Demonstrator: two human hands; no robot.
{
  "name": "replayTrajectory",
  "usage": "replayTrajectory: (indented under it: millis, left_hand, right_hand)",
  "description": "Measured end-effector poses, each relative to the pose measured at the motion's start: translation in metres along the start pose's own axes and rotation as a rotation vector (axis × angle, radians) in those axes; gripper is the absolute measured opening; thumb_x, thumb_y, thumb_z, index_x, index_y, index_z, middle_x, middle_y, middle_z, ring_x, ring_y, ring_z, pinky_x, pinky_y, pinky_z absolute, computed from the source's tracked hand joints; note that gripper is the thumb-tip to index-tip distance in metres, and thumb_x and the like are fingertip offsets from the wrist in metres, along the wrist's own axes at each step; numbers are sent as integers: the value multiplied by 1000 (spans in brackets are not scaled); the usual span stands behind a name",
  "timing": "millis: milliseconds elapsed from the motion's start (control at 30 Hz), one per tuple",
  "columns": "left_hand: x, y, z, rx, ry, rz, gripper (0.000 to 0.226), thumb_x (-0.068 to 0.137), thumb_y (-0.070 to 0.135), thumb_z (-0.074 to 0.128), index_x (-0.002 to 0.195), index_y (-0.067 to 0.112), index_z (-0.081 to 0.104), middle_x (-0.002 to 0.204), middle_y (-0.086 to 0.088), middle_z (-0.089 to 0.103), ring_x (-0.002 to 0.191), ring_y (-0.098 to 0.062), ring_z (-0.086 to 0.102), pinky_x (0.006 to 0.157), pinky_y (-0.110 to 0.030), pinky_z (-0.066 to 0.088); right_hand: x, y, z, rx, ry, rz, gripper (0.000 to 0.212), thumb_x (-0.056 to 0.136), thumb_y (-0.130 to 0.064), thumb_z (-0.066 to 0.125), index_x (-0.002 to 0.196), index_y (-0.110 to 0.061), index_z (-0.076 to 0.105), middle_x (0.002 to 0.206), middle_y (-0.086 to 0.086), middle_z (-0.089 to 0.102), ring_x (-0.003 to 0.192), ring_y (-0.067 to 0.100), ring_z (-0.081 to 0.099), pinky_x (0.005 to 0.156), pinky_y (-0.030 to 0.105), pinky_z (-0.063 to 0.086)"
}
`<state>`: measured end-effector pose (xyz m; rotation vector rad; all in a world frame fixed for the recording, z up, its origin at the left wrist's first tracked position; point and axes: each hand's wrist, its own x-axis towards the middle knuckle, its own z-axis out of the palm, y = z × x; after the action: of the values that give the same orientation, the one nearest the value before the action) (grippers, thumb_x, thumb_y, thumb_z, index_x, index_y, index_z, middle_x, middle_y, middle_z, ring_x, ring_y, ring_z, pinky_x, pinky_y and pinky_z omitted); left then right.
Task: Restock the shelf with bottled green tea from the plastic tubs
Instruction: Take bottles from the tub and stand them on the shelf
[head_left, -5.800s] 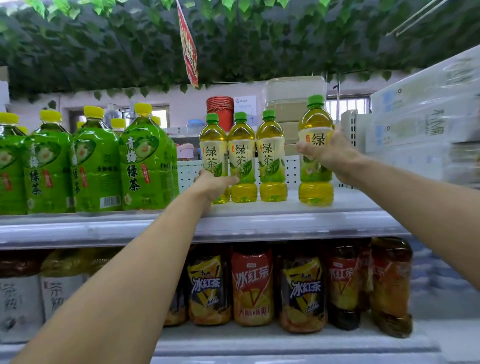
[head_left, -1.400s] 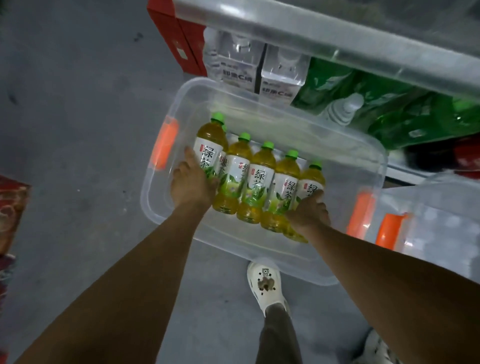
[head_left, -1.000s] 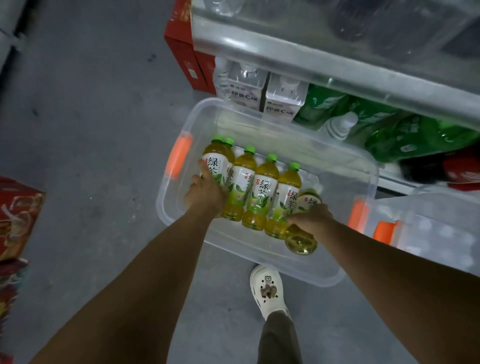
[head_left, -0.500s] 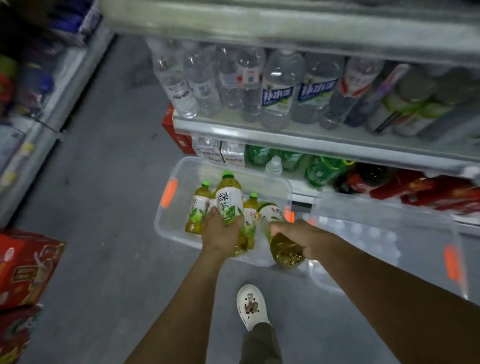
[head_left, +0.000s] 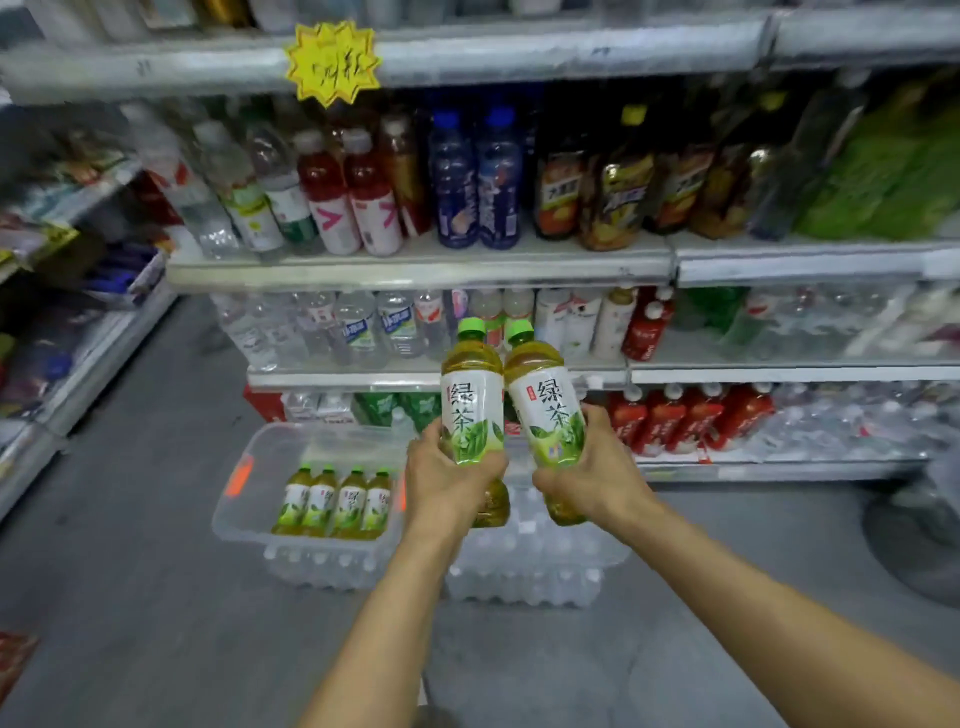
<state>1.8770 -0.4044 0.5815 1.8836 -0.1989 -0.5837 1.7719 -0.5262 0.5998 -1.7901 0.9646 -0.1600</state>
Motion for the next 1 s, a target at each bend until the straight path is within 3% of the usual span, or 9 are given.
replayTrajectory:
  millis: [167,233,300,467,600,733,833,933,1000]
  left_hand:
    - [-77,79,63,24,-1,250,79,45,47,75,120,35,55,116,-2,65,95,-14,68,85,-40,60]
    - [-100,108,85,38,0,343,78,46,51,73,120,39,53,117,0,64,98,-14,67,88,-40,59]
    - [-116,135,104,55,-14,415,72,51,49,76,118,43,50,116,2,64,99,-12,67,88,-38,58]
    - [-145,195,160,26,-99,547,64,72,18,84,124,32,49,101,13,68,84,4,65,72,-19,54]
    - [-155,231,208,-24,-171,606,74,73,17,84,135,24,43,105,12,66,89,1,66,80,-25,57]
    - [-158,267,259,-28,-232,694,74,73,17,85,135,24,45,108,11,66,92,-1,66,82,-27,57]
    - [-155,294,300,-36,-252,739,74,63,27,84,129,26,49,111,5,67,98,-11,67,86,-37,59]
    - [-150,327,344,-48,-270,749,71,61,31,81,124,27,51,113,2,65,99,-13,66,87,-40,59]
    - [-143,350,376,-70,-288,754,70,61,28,81,124,26,51,113,2,65,99,-13,66,86,-40,59]
  right_hand:
    - [-63,-8,-116,-32,210,-194,44,59,-16,78,94,-22,51,79,-5,65,67,1,61,53,18,45]
    - [-80,-12,-154,8,266,-216,51,63,-11,80,102,-21,48,88,-8,62,74,-4,58,53,11,43]
    - [-92,-15,-189,43,316,-239,62,65,-12,82,113,-15,42,95,-11,58,81,-5,55,57,11,41]
    - [-107,-19,-268,77,408,-270,65,70,-11,83,112,-14,34,95,-9,55,81,-4,55,56,9,42]
    - [-108,-16,-328,106,497,-289,68,71,-12,84,115,-14,32,99,-8,56,88,0,57,55,7,44]
    - [-99,-9,-388,115,565,-318,70,71,-9,84,118,-12,32,100,-9,54,86,-6,53,56,2,43]
    - [-89,-8,-436,78,618,-341,70,71,-11,85,118,-13,33,98,-11,55,86,-7,54,56,4,42]
    - [-69,-10,-485,52,652,-381,74,69,-11,86,119,-14,33,103,-7,56,91,-1,58,65,7,45]
    - [-52,-13,-521,26,668,-402,77,67,-14,88,119,-17,32,109,-3,56,98,7,59,77,16,49]
